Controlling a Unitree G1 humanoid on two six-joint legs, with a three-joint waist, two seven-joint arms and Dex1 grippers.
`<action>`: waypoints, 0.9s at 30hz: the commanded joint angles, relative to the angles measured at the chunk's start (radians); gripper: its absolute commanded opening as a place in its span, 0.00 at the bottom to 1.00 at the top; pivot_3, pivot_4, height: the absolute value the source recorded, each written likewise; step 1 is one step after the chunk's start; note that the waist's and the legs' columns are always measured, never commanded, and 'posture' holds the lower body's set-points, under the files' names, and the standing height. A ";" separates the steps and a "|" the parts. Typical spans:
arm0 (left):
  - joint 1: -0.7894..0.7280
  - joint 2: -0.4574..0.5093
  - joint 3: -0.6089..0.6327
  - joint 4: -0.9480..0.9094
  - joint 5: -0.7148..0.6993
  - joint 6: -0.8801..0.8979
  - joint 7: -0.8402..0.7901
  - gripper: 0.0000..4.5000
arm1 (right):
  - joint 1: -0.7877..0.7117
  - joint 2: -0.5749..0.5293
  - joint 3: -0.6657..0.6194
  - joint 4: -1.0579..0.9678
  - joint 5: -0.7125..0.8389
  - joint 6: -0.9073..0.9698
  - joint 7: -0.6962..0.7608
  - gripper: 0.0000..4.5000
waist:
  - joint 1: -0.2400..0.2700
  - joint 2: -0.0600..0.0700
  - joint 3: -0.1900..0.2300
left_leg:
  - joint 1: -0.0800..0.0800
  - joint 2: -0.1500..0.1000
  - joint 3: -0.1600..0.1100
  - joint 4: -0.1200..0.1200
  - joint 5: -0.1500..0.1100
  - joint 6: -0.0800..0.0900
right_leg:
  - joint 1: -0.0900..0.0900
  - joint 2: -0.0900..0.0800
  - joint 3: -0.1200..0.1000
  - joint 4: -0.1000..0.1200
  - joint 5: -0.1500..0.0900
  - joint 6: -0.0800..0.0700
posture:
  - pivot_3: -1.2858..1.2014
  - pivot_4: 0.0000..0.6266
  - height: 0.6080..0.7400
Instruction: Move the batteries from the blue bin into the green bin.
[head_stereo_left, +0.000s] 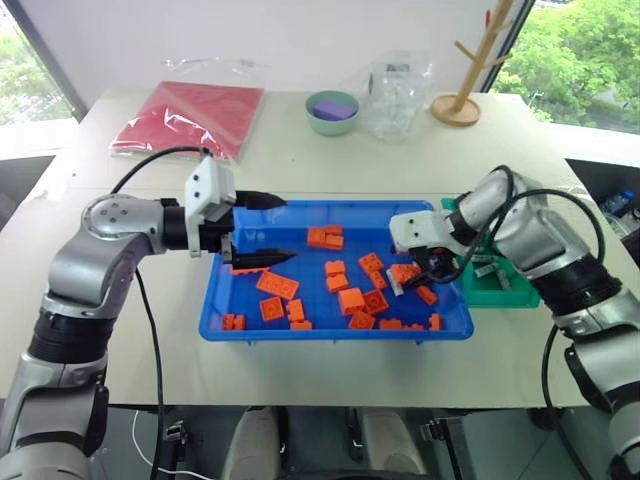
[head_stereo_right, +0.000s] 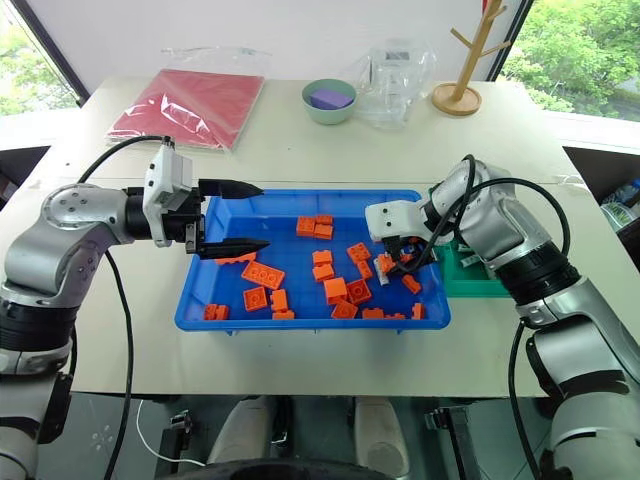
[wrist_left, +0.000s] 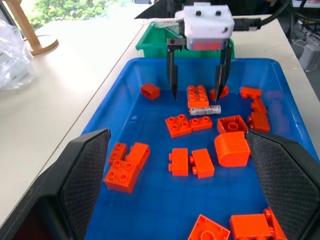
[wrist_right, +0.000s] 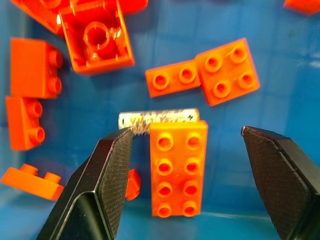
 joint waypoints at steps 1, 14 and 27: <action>-0.001 0.012 0.024 -0.032 -0.009 -0.006 0.005 1.00 | -0.030 0.012 0.002 0.047 -0.026 -0.033 -0.012 0.79 | 0.000 0.000 0.000 | 0.000 0.000 0.000 0.000 0.000 0.000 | 0.000 0.000 0.000 0.000 0.000 0.000 | 0.52 0.24 0.97; -0.009 0.009 0.023 -0.016 -0.005 -0.018 0.004 1.00 | -0.072 0.043 -0.026 0.046 -0.033 -0.062 -0.029 0.26 | -0.001 0.000 0.000 | 0.000 0.000 0.000 0.000 0.000 0.000 | 0.000 0.000 0.000 0.000 0.000 0.000 | 0.52 0.24 0.97; -0.028 -0.007 0.005 -0.002 0.000 -0.027 0.000 1.00 | -0.090 0.346 -0.040 -0.159 0.063 0.251 -0.213 0.57 | 0.004 0.000 0.000 | -0.001 0.000 -0.001 0.000 0.000 0.000 | -0.001 -0.001 -0.002 0.002 0.000 0.000 | 0.52 0.24 0.97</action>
